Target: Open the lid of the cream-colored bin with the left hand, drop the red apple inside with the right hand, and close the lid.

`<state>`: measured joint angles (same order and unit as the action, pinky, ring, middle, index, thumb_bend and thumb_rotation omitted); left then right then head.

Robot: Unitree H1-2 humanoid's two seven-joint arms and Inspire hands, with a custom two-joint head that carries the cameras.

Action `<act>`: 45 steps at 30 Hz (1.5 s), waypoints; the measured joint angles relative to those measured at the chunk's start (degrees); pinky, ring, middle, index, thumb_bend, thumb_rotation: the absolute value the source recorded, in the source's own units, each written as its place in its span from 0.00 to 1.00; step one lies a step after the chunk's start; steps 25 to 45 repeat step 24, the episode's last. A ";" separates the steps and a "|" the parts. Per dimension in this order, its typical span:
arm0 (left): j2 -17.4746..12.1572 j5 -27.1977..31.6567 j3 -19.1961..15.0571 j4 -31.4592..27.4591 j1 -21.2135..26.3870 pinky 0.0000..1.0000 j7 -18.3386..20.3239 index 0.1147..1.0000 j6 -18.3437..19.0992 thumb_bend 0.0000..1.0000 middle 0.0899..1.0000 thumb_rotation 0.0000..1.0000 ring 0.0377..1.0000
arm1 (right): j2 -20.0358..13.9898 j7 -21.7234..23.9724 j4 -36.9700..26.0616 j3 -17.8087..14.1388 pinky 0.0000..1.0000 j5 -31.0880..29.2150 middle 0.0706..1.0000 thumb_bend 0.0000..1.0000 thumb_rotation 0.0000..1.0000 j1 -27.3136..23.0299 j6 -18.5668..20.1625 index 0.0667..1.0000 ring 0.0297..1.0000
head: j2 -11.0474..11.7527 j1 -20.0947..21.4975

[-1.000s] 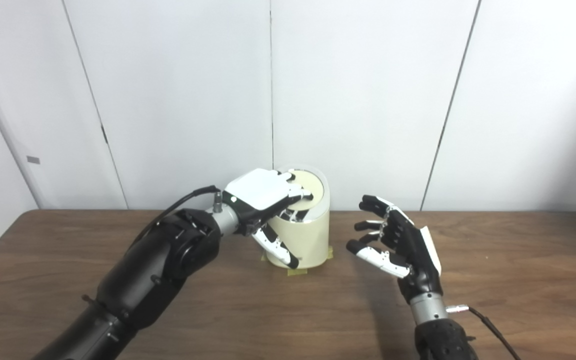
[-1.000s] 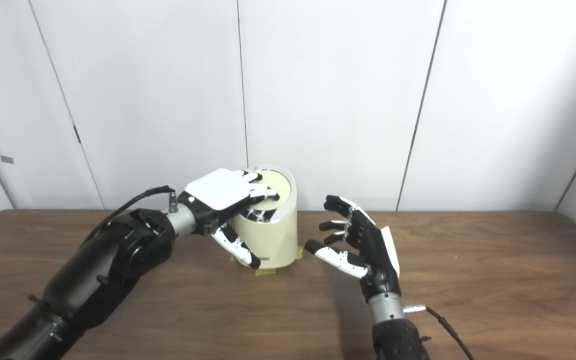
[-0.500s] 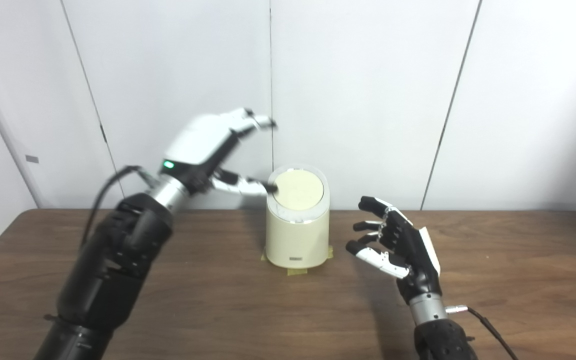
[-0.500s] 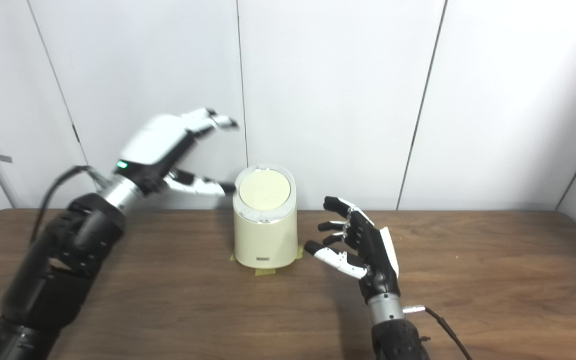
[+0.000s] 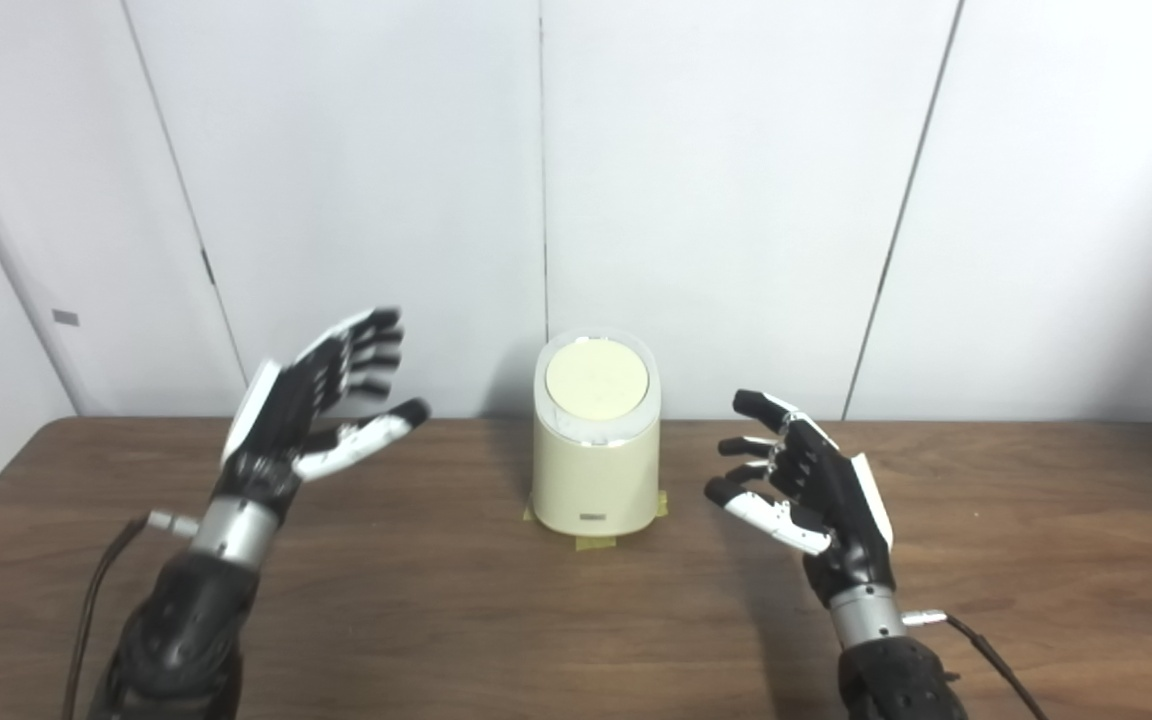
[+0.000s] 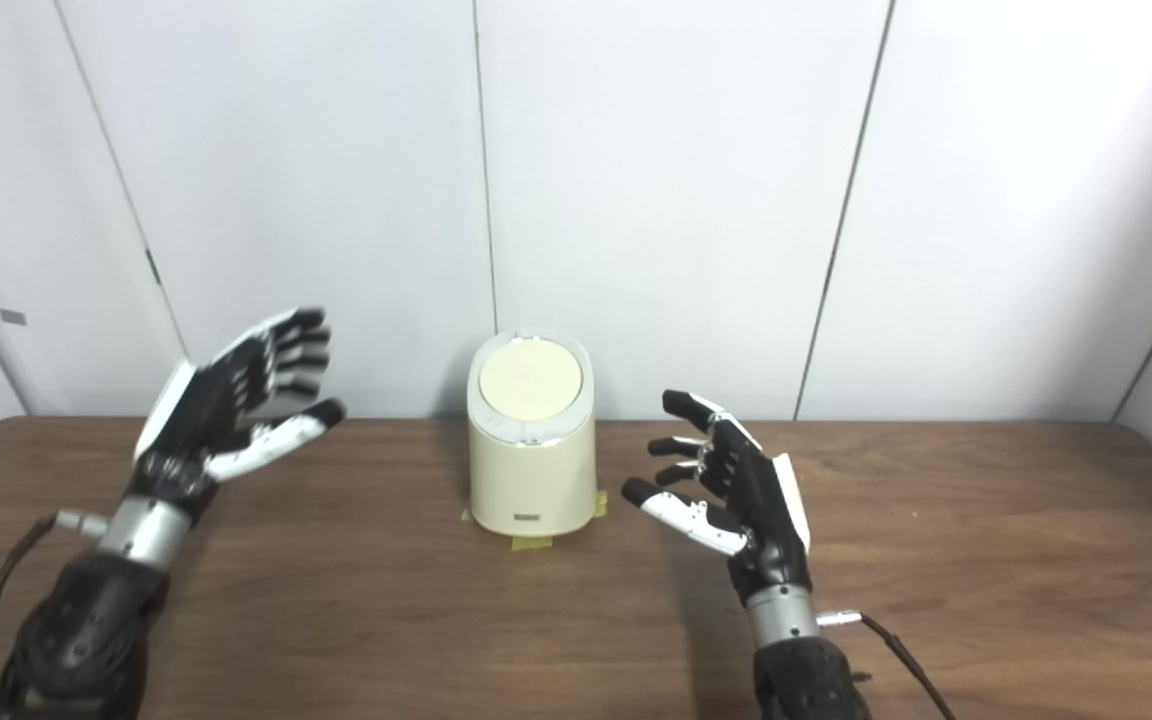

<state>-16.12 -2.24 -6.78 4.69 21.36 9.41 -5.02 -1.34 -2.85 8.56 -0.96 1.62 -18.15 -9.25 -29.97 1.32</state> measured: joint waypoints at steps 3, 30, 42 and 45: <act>1.40 4.85 -0.93 1.83 -3.55 0.59 0.36 0.83 -0.66 0.76 0.78 0.32 0.73 | -0.16 0.02 0.00 -0.03 0.50 0.18 0.80 0.77 0.34 0.05 0.01 0.74 0.64 | 0.00 0.09; 3.85 4.79 2.10 6.80 -6.51 0.62 0.28 0.81 -7.80 0.79 0.78 0.34 0.72 | -1.13 0.49 -0.25 0.02 0.50 0.53 0.80 0.80 0.37 2.08 -0.04 0.74 0.65 | -0.09 0.18; 3.85 4.79 2.10 6.80 -6.51 0.62 0.28 0.81 -7.80 0.79 0.78 0.34 0.72 | -1.13 0.49 -0.25 0.02 0.50 0.53 0.80 0.80 0.37 2.08 -0.04 0.74 0.65 | -0.09 0.18; 3.85 4.79 2.10 6.80 -6.51 0.62 0.28 0.81 -7.80 0.79 0.78 0.34 0.72 | -1.13 0.49 -0.25 0.02 0.50 0.53 0.80 0.80 0.37 2.08 -0.04 0.74 0.65 | -0.09 0.18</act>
